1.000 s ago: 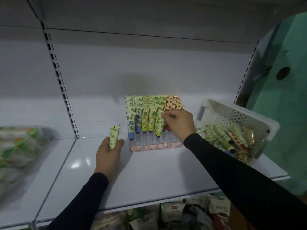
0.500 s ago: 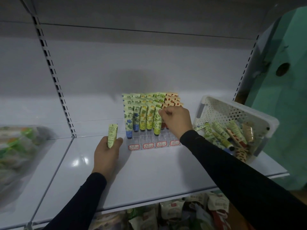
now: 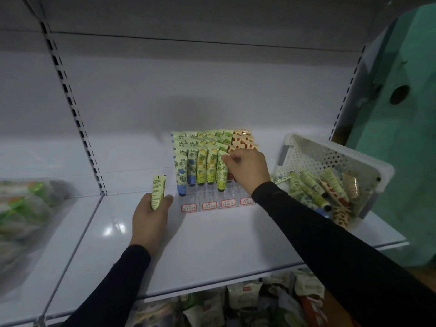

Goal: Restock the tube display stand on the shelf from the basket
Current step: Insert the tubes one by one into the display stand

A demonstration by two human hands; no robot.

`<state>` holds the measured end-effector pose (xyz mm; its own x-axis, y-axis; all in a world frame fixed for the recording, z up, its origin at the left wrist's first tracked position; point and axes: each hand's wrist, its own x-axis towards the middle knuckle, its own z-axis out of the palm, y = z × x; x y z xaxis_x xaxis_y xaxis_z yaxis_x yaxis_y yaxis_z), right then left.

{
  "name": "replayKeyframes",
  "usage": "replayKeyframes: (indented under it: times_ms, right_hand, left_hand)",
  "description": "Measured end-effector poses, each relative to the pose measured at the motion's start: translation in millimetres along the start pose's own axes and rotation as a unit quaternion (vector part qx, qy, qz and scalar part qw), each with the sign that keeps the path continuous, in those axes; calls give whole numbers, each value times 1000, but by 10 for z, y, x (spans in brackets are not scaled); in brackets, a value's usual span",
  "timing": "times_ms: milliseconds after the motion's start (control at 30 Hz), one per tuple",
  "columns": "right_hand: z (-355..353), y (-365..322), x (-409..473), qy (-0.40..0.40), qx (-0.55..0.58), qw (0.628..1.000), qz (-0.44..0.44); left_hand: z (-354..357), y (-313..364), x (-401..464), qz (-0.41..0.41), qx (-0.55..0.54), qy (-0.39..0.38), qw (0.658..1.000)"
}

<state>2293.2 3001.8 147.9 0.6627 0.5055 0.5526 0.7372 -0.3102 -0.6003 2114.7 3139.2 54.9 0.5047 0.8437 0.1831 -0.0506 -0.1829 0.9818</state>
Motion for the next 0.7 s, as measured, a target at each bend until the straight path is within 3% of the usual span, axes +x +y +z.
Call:
replayKeyframes:
  times_ms: [533, 700]
  right_hand:
    - [-119, -53, -94, -5, 75, 996, 39]
    - [-198, -72, -135, 30, 23, 999, 21]
  left_hand:
    - [23, -20, -8, 8, -8, -4, 1000]
    - [6, -44, 18, 9, -5, 9, 1000]
